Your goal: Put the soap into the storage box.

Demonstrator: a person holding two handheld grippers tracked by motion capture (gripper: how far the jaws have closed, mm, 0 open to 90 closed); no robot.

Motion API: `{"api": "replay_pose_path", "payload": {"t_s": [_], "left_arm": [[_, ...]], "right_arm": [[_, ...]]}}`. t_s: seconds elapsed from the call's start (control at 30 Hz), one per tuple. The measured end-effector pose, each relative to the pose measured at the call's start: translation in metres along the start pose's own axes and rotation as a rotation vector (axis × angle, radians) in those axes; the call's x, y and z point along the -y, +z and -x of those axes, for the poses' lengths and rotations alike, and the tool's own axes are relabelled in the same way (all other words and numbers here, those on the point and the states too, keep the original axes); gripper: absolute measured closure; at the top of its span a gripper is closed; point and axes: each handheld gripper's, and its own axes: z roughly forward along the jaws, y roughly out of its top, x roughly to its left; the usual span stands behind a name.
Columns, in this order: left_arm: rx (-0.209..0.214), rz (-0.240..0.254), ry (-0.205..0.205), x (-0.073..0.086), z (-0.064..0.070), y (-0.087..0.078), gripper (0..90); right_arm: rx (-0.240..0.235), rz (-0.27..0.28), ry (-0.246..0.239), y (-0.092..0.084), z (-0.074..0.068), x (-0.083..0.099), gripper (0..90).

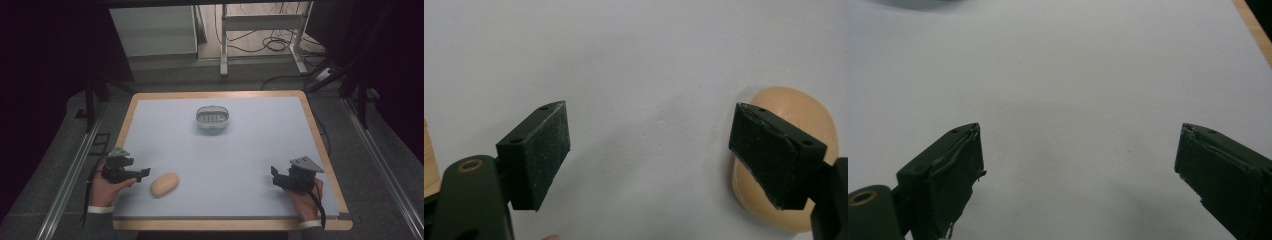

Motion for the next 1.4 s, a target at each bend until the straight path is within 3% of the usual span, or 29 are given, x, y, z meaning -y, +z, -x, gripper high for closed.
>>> {"api": "replay_pose_path", "payload": {"t_s": [0.27, 0.67, 0.93, 1.1, 1.4], "left_arm": [[-0.004, -0.005, -0.001, 0.0, -0.001, -0.001, 16.9], [-0.015, -0.009, -0.007, 0.001, -0.005, -0.002, 17.0], [-0.01, -0.02, 0.007, -0.001, -0.003, -0.001, 17.2], [-0.012, -0.045, 0.04, -0.007, 0.001, -0.001, 17.4], [0.003, -0.056, 0.068, -0.014, 0.003, -0.011, 17.3]], "right_arm": [[-0.019, 0.021, -0.014, -0.002, 0.0, 0.001, 6.6], [-0.029, 0.042, 0.013, -0.004, 0.003, 0.002, 6.7], [-0.035, 0.044, 0.028, -0.004, 0.004, 0.002, 6.7], [-0.04, 0.045, 0.039, -0.004, 0.005, 0.002, 6.9], [-0.042, 0.05, 0.039, -0.005, 0.005, 0.003, 6.9]]}}
